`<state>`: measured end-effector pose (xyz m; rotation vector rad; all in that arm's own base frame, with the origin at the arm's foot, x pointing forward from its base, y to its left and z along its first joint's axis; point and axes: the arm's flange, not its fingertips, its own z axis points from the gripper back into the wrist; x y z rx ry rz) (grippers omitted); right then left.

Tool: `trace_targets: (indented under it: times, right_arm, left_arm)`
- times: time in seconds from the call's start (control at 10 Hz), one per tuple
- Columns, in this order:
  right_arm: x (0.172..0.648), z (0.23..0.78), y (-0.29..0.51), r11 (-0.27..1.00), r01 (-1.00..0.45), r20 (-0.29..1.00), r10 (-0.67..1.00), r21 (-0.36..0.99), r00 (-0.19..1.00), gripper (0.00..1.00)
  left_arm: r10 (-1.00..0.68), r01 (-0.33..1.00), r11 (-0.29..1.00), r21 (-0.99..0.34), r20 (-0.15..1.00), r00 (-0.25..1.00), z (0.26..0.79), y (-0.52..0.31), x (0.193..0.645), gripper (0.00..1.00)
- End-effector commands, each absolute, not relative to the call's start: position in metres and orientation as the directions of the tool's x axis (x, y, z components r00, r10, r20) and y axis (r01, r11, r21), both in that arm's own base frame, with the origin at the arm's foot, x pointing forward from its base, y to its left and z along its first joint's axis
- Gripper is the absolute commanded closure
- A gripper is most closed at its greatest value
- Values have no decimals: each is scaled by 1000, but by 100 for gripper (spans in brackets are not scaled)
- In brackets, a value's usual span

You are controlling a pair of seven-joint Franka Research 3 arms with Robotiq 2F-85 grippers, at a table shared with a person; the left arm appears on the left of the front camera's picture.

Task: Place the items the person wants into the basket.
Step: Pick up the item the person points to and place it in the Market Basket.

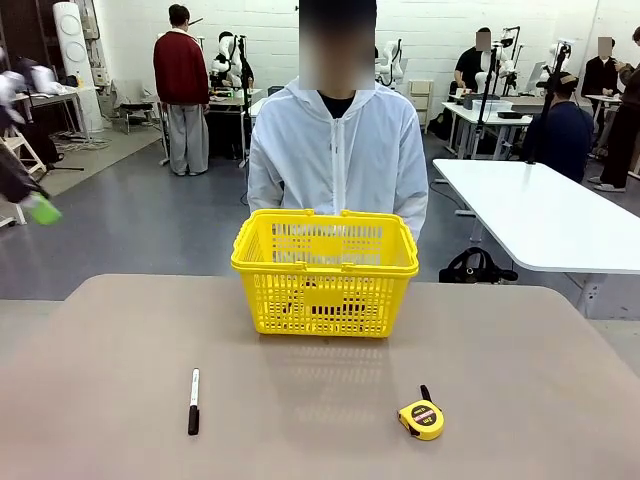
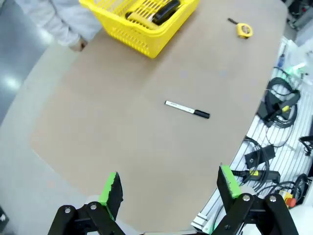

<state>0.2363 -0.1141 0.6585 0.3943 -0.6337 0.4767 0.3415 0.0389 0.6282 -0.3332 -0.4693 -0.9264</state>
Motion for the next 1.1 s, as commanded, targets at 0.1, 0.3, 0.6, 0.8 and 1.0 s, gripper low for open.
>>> trace_targets:
  times: [0.1,0.3,0.6,0.8,1.0]
  right_arm:
    - [236,654,-112,816,-541,643,306,204,703,0]
    - [236,654,-112,816,-541,643,306,204,703,0]
    - [236,654,-112,816,-541,643,306,204,703,0]
    - [236,654,-112,816,-541,643,306,204,703,0]
    - [236,654,-112,816,-541,643,306,204,703,0]
  left_arm:
    - [-638,867,475,-149,621,456,623,87,313,0]
    - [-600,858,486,-169,650,467,621,107,304,0]
    - [-524,834,513,-201,696,490,617,120,299,0]
    - [-576,840,513,-177,654,490,624,117,299,0]
    - [-555,826,531,-190,658,508,623,118,299,0]
